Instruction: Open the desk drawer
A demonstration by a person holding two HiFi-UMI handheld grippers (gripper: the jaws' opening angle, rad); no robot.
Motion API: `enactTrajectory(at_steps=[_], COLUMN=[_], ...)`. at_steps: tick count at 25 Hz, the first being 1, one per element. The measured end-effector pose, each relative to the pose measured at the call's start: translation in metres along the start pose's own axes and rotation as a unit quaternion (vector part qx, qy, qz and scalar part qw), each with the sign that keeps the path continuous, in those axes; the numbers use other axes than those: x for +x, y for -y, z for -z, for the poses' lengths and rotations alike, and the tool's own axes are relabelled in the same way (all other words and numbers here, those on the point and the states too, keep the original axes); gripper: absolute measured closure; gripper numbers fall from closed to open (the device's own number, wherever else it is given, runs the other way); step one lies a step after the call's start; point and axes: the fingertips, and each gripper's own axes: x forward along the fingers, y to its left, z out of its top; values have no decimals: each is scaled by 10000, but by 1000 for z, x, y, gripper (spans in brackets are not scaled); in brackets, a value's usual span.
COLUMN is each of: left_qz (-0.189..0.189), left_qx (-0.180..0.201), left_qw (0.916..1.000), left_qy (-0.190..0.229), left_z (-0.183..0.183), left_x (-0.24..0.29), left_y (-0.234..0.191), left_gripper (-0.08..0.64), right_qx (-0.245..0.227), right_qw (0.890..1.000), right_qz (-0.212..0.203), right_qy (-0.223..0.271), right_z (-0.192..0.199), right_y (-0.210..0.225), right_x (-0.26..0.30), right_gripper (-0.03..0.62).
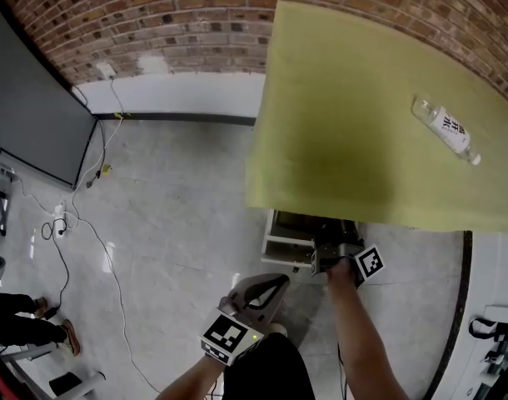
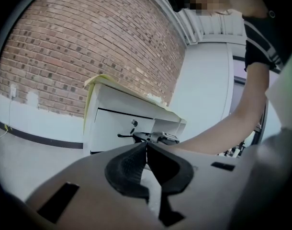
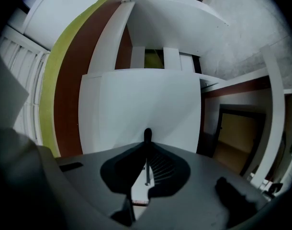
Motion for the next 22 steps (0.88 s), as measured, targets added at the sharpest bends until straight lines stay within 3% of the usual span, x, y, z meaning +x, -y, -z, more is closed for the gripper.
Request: enactTrajectory(at_steps=[8, 16, 22], left_qz=[-124, -58, -51], left_qx=[-72, 30, -118], left_qw=[9999, 9987, 9992], left_qy=[-62, -501, -376], left_z=[-9, -10, -20], left_x=[-17, -43, -48], left_y=[20, 54, 67], left_gripper=[548, 549, 549], right_qx=[54, 147, 160], right_qw=[10000, 9995, 9986], right_qz=[48, 277, 475], right_qy=[-46, -29, -135], right_z=[9, 17, 20], right_y=[-4, -3, -3], right_x=[-30, -64, -80], right_gripper=[566, 566, 566])
